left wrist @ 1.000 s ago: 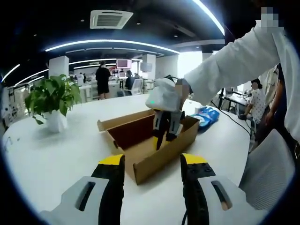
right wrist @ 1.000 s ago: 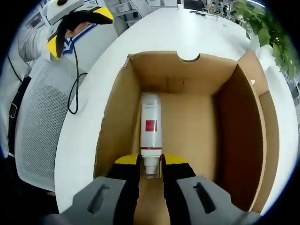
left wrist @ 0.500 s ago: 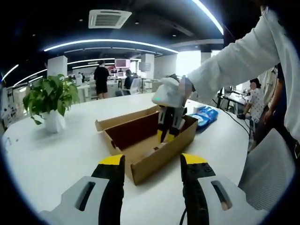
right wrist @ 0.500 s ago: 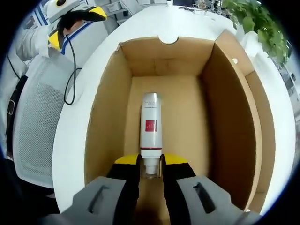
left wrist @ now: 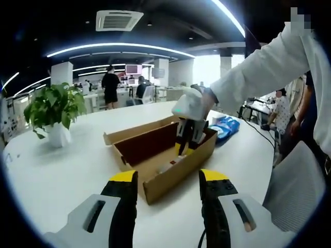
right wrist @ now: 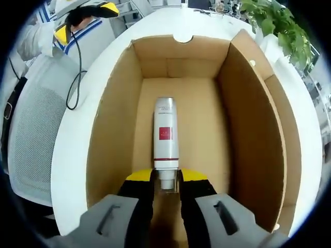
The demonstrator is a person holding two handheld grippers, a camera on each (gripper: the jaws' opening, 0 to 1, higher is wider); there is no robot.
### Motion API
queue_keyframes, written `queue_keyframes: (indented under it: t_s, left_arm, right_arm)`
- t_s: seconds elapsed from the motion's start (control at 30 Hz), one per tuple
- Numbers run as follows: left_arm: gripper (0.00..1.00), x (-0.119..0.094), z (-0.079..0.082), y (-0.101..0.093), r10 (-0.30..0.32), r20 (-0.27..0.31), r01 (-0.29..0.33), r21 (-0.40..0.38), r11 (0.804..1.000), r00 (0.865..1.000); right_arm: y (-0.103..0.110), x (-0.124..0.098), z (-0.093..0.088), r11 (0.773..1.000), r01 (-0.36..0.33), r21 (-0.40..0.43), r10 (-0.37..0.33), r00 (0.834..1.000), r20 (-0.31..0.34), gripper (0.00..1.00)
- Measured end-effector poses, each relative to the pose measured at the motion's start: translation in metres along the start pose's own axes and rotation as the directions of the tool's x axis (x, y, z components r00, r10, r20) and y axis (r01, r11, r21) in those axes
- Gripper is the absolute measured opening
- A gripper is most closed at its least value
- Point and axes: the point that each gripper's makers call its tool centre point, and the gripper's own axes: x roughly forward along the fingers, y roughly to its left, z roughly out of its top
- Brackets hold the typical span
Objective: Operate the shoe box by opening the lid, removing the specified soft item, and placing it in the target area until the item is outside and the box remains undamaged.
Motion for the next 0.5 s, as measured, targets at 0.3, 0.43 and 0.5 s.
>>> queue_keyframes:
  t_s: [0.3, 0.43, 0.5]
  left_arm:
    - [0.48, 0.0, 0.0, 0.0, -0.003, -0.003, 0.003, 0.006, 1.0, 1.0]
    - [0.48, 0.0, 0.002, 0.0, -0.004, -0.002, 0.004, 0.011, 1.0, 1.0]
    - [0.48, 0.001, 0.003, 0.0, -0.005, -0.001, 0.005, 0.013, 1.0, 1.0]
  right_arm:
    - [-0.002, -0.006, 0.003, 0.999, 0.021, -0.027, -0.021, 1.0, 0.001, 0.15]
    - [-0.002, -0.013, 0.003, 0.999, 0.03, -0.023, -0.03, 1.0, 0.004, 0.15]
    - [-0.002, -0.017, 0.002, 0.999, 0.035, -0.026, -0.035, 0.999, 0.003, 0.15]
